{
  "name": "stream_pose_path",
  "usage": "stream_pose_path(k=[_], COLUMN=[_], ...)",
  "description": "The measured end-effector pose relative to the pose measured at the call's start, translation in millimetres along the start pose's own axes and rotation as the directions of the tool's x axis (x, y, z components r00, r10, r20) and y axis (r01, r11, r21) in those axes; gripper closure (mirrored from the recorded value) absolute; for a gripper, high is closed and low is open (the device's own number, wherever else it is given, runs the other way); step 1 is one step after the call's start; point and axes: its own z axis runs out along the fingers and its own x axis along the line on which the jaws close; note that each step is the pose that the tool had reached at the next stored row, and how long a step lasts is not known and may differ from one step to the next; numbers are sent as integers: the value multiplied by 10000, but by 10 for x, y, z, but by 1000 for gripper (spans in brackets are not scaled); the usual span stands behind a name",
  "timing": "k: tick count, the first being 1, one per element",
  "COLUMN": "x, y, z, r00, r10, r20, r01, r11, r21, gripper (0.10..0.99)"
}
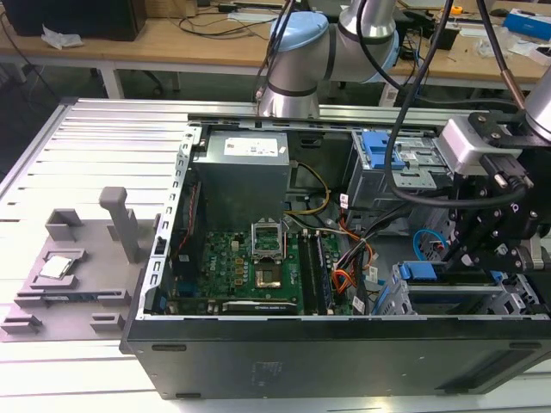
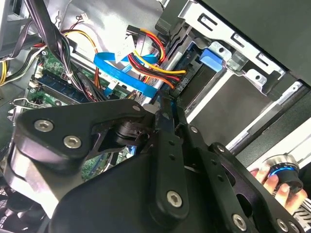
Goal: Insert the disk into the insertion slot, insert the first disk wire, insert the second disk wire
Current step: 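Insert the second disk wire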
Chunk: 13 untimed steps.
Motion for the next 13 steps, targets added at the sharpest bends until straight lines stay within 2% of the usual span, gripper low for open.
stream_pose_path(k=[3,4,7,12,13], x=[1,1,1,-2,-4], y=[0,0,1,9,13], z=[2,1,-19,-209,-308], r00=[10000,10000,10000,10000,10000], r10=[-1,-1,-1,-1,0], r20=[3,1,2,1,-1], r01=[1,1,1,1,0], r11=[10000,10000,10000,10000,10000], r21=[1,0,0,1,0], gripper=[914,847,847,847,847])
